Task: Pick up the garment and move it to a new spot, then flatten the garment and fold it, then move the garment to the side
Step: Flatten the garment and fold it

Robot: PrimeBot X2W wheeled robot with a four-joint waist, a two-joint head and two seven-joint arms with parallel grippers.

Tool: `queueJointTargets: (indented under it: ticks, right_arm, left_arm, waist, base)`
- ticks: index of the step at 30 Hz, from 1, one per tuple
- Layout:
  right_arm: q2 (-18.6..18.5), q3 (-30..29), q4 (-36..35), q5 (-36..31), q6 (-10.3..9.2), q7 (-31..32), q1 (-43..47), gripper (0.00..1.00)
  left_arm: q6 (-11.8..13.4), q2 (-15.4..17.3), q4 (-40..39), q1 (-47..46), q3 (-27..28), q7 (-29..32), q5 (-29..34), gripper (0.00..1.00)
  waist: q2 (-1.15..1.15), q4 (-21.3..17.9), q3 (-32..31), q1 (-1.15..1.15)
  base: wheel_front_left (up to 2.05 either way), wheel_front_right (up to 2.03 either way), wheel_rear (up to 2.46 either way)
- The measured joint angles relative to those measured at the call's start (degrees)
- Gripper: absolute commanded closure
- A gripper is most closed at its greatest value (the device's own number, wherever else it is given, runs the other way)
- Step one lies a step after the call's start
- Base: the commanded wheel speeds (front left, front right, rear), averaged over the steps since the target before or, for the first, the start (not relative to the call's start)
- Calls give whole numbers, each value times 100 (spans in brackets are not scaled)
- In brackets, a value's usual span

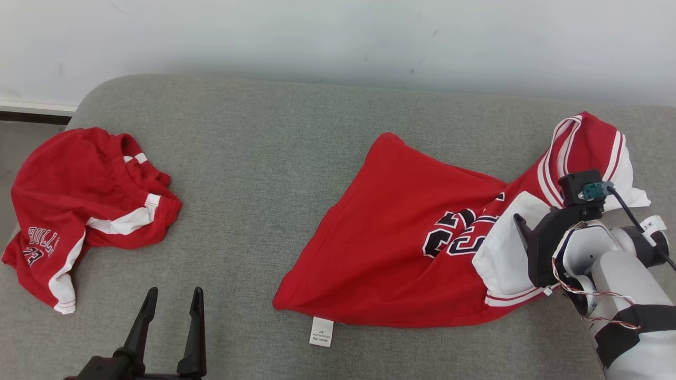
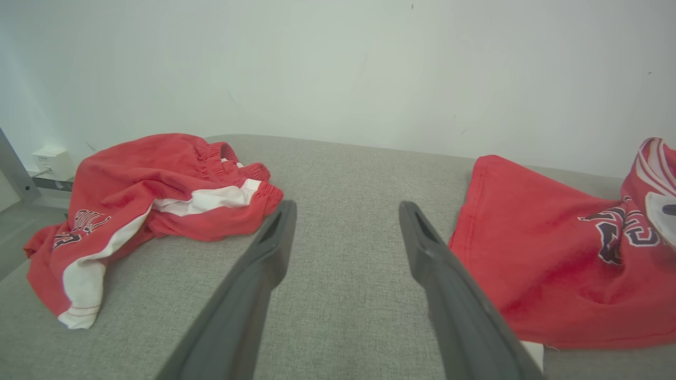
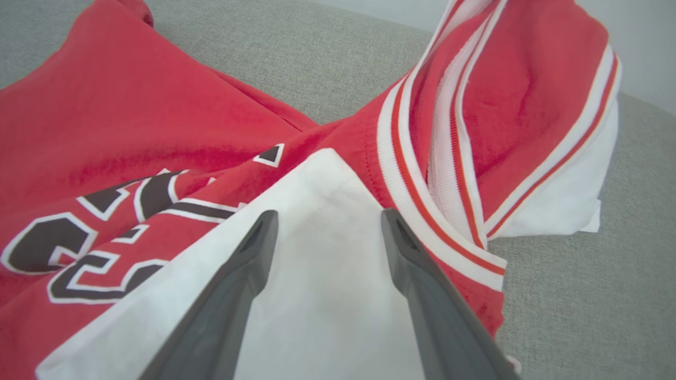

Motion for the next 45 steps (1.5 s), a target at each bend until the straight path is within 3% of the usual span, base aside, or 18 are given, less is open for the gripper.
queueJointTargets:
  ticks: [8, 19, 21, 22, 23, 26, 36, 45]
  right_arm:
    - [-53, -11, 302, -60, 0, -176, -154, 0]
    - [-35, 425, 608, 81, 0, -277, -305, 3]
    - [-34, 495, 608, 130, 0, -274, -305, 24]
    - [-36, 532, 613, 159, 0, -260, -305, 50]
    - [-41, 560, 621, 176, 0, -247, -305, 55]
    - [-107, 600, 633, 179, 0, -286, -308, 100]
    - [-179, 430, 587, 123, 0, -543, -308, 100]
    - [-254, -56, -848, 321, 0, -559, 1146, 100]
  left_arm:
    - [-12, 13, 1, 15, -12, 0, 2, 0]
    - [-15, 42, 15, 67, -24, 0, 38, 0]
    - [-13, 42, 13, 69, -9, 0, 48, 0]
    - [-13, 42, 12, 70, -7, 0, 49, 0]
    - [-13, 40, 13, 71, -10, 0, 49, 0]
    - [-13, 36, 15, 71, -27, 0, 49, 0]
    - [-3, 21, 21, 53, 5, 0, 49, 0]
    - [83, 7, -12, 238, 167, 0, -2, 0]
  waist:
    - [0, 65, -2, 0]
    - [0, 96, 47, 0]
    - [0, 75, 49, 0]
    - [0, 64, 50, 0]
    - [0, 53, 50, 0]
    - [0, 30, 57, 0]
    - [0, -15, -6, 0]
    - [0, -245, -252, 0]
  base:
    - [0, 0, 0]
    - [0, 0, 0]
    - [0, 0, 0]
    - [0, 0, 0]
    - [0, 0, 0]
    - [0, 0, 0]
    - [0, 0, 0]
    - [0, 0, 0]
